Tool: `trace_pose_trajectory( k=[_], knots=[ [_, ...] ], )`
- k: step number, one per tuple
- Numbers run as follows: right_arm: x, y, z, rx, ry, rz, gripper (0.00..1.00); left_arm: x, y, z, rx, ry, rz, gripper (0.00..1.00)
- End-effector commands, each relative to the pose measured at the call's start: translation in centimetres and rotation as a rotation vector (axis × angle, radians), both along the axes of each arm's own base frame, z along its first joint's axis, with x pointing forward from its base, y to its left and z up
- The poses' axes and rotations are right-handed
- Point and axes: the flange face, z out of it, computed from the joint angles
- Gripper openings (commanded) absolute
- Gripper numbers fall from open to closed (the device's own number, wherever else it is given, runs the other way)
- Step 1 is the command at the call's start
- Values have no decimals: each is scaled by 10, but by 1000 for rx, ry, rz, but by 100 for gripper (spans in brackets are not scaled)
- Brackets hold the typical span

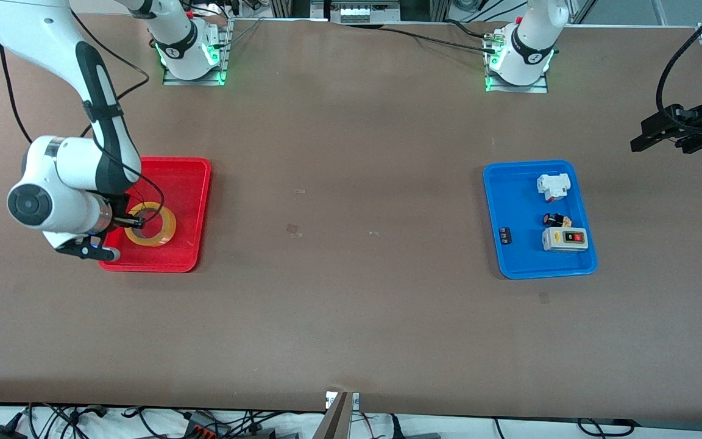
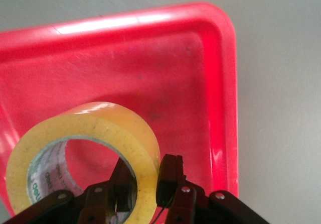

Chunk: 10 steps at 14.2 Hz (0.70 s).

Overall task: Place and move tape with both arms
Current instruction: 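Carry the tape roll with the right gripper over the red tray, then lower the tape into the red tray and open the right gripper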

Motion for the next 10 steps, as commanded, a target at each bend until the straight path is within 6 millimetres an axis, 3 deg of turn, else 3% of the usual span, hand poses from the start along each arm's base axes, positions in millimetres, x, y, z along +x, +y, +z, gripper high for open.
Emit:
trace_pose_trajectory(
  k=[1,5,9,10],
  knots=[
    [-42,0,8,33,-38,6,0,-3,-2,6,-5,0,4,100],
    [-65,0,-12,37,-112,14,0,-3,-3,5,-5,8,-1,100],
    [-64,0,-25,29,-124,19,1,-5,-1,6,-5,15,2,100],
    [-65,-2,-27,28,-119,16,5,-5,0,7,-5,15,3,100]
  ],
)
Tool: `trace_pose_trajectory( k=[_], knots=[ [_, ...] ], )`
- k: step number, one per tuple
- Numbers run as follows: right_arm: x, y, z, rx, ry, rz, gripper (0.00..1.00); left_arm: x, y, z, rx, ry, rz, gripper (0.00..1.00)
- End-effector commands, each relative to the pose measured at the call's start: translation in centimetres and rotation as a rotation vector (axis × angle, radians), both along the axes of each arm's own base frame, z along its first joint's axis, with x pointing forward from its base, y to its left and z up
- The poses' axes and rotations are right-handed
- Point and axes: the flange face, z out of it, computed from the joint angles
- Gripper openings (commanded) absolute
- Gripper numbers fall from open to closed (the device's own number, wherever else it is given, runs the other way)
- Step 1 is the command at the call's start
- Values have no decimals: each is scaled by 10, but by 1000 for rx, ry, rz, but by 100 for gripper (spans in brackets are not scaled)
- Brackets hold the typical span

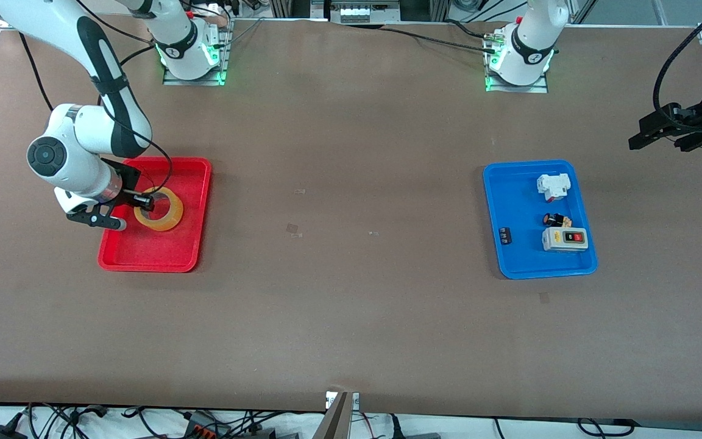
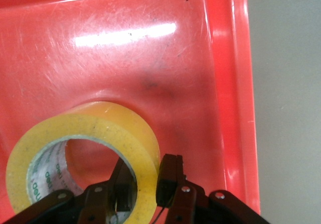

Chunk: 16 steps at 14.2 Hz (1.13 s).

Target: Place and move tape with both arms

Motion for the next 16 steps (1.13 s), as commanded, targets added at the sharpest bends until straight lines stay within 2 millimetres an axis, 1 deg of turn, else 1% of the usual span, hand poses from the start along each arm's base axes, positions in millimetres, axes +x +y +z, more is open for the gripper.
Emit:
trace_pose_trajectory(
  k=[1,2,3,5,7,8,10,11,14,16],
  knots=[
    [-4,-2,2,0,-17,11,29,-4,1,7,-5,4,5,100],
    [-2,0,1,-1,-15,14,84,-4,1,8,-5,2,5,100],
    [1,1,5,0,-21,16,99,-4,0,9,-8,1,5,100],
    [9,3,19,3,-42,18,100,-4,1,10,-7,-2,7,100],
    [26,4,47,7,-24,19,100,-4,4,11,-12,-4,11,100],
    [38,7,66,8,8,19,100,-4,7,11,-11,-4,17,100],
    [63,12,115,14,46,18,100,-5,13,11,-4,-5,27,100],
    [75,17,144,20,52,17,100,-4,17,11,-4,-7,33,100],
    [96,22,217,60,75,41,100,-3,17,10,-8,-10,31,100],
    [104,28,257,67,54,79,100,-4,11,11,-8,-9,24,100]
  ],
)
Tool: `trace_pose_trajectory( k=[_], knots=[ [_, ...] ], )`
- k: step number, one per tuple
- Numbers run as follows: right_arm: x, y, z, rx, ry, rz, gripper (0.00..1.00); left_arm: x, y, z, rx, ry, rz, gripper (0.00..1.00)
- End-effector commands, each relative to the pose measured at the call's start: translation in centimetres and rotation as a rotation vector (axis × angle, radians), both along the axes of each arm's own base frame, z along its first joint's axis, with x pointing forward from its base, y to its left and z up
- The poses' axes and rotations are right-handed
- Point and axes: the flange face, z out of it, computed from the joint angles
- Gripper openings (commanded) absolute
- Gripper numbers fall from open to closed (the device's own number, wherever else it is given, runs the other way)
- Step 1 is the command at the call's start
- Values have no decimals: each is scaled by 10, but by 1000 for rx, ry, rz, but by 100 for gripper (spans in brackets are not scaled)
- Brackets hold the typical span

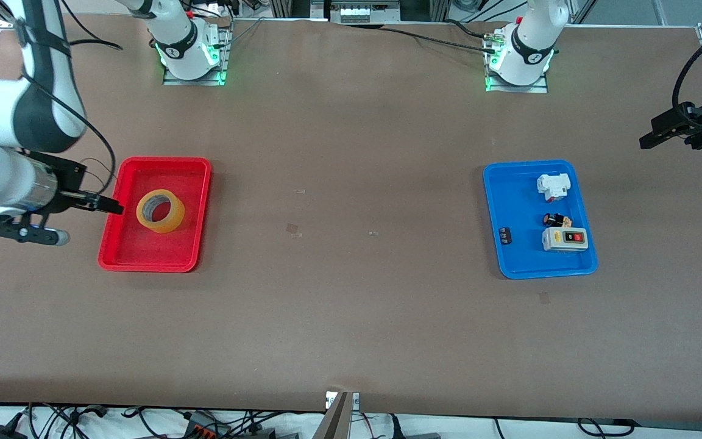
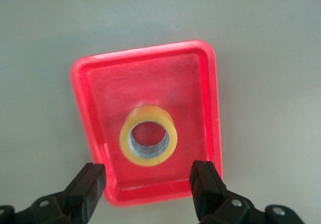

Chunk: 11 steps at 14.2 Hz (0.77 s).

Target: Place and move tape with both arms

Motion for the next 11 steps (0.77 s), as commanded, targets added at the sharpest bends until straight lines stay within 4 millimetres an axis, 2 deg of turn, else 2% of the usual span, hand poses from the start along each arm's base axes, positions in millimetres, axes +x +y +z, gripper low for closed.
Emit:
trace_pose_trajectory(
  k=[1,3,4,8,11],
  knots=[
    [16,7,47,21,-30,63,100,-2,-6,9,-8,-7,-7,100],
    [18,11,81,28,-58,128,100,-2,-2,9,-7,-11,-1,100],
    [18,12,91,26,-56,132,100,-2,-2,9,-9,-11,-1,100],
    [24,13,99,16,-79,128,100,-2,-1,9,-10,-11,0,100],
    [26,-5,93,26,-74,97,100,-2,-1,9,-10,-11,0,100]
  ],
)
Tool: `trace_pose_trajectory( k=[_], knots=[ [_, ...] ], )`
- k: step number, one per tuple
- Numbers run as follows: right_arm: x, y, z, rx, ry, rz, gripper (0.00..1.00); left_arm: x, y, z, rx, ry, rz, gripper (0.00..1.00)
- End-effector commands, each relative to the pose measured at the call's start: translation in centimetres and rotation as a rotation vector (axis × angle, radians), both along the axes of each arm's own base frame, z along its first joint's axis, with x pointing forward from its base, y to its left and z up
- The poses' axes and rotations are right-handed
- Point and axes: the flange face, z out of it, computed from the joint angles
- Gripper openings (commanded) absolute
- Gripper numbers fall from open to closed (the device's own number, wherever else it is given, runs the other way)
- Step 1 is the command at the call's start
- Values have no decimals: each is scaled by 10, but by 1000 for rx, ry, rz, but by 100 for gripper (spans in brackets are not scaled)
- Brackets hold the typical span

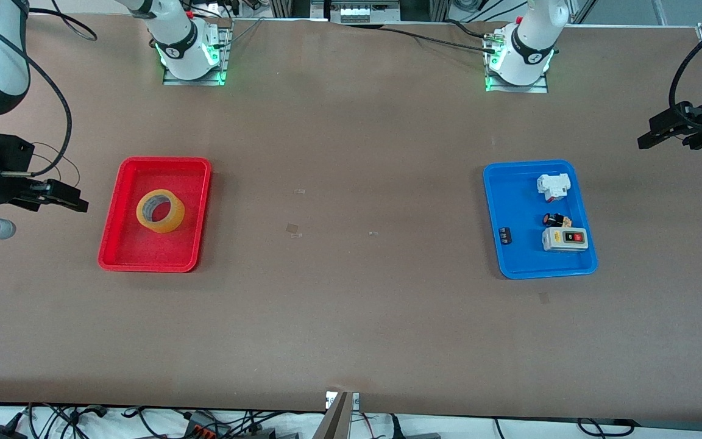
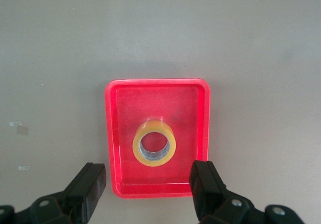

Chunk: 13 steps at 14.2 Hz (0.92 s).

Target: Place and move tape with both arms

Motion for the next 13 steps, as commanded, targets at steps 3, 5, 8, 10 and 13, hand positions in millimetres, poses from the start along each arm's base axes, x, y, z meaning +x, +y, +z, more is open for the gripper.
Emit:
trace_pose_trajectory(
  k=[3,5,8,10,13],
  knots=[
    [1,-6,14,61,-11,21,100,-2,1,9,-10,-10,5,100],
    [-7,-8,22,35,-20,31,100,-2,2,8,-11,-9,6,100],
    [-26,-7,7,37,-43,25,100,-2,-2,8,-9,-7,0,100],
    [-40,-8,3,42,-27,21,100,-3,-3,9,-9,-5,-2,100],
    [-42,-9,13,46,-16,28,100,-2,-4,8,-12,-4,-2,100]
  ],
)
